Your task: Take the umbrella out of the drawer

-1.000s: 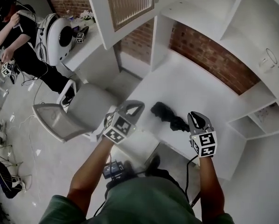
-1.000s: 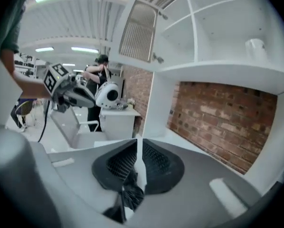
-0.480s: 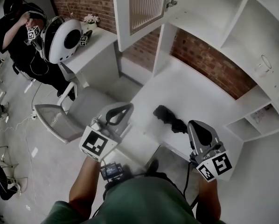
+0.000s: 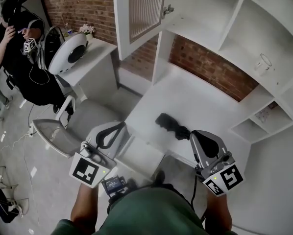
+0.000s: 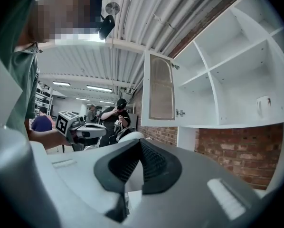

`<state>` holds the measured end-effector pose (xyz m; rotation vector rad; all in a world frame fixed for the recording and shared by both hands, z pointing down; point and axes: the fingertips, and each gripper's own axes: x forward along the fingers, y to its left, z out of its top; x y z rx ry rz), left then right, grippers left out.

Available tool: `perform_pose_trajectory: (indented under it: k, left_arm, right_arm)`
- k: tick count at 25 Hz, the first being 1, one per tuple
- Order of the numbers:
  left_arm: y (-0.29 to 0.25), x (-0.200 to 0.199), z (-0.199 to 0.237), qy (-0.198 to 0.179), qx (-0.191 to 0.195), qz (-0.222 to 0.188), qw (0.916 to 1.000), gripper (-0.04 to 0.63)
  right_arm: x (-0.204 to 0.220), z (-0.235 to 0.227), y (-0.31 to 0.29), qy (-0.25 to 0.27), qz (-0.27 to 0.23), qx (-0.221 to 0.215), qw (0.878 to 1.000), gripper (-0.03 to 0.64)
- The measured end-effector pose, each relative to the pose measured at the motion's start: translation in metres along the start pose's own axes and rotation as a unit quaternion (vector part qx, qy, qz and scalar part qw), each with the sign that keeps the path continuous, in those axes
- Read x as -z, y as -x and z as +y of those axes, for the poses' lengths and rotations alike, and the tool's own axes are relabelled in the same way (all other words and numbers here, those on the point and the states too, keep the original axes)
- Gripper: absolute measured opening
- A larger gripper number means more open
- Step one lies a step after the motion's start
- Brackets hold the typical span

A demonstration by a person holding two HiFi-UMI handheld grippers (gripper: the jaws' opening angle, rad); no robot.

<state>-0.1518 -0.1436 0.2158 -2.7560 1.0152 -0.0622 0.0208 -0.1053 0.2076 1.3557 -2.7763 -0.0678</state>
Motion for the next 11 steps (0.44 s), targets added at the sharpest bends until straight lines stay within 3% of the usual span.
perform_pose_trajectory:
  k: [11]
  left_arm:
    - [0.021, -0.004, -0.009, -0.001, 0.008, -0.003, 1.0000, 0.003]
  right_arm:
    - [-0.001, 0.017, 0.014, -0.001, 0.007, 0.017, 1.000, 0.005]
